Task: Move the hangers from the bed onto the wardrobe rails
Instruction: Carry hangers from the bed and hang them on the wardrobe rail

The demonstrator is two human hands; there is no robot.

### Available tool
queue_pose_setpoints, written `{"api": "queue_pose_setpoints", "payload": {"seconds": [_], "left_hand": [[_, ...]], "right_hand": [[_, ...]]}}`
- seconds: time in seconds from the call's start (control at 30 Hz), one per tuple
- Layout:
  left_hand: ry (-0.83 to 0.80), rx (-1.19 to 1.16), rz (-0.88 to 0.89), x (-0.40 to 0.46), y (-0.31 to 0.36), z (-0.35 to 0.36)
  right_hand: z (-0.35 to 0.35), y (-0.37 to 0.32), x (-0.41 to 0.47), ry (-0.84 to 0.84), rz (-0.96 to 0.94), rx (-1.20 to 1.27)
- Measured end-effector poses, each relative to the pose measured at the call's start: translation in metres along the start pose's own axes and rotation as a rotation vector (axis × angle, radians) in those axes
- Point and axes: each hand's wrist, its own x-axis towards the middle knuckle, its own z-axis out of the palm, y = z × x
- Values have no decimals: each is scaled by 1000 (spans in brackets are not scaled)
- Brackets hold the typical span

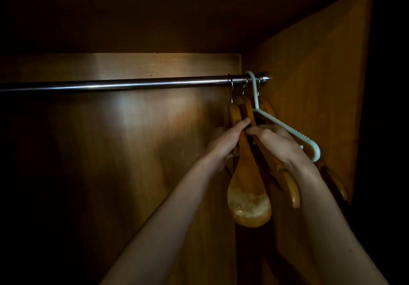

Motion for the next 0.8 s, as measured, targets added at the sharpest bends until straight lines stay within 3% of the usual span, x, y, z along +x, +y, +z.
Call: {"api": "queue_pose_setpoints", "payload": {"seconds": [0.17, 0.33, 0.47, 0.53, 0.63, 0.8], "left_hand": [[44, -36, 15, -18, -16, 6], [6, -270, 110, -43, -37, 5], [152, -387, 194, -44, -64, 6], [232, -467, 146, -43, -80, 5], [203, -569, 21, -47, -111, -2], [11, -198, -146, -76, -185, -7]], "right_hand": [[-3, 22, -31, 5, -9, 213], [-3, 52, -59, 43, 48, 397], [3, 79, -78, 62, 42, 347], [8, 93, -88, 32, 56, 292], [17, 117, -97, -2, 120, 206], [43, 178, -123, -43, 218, 119]]}}
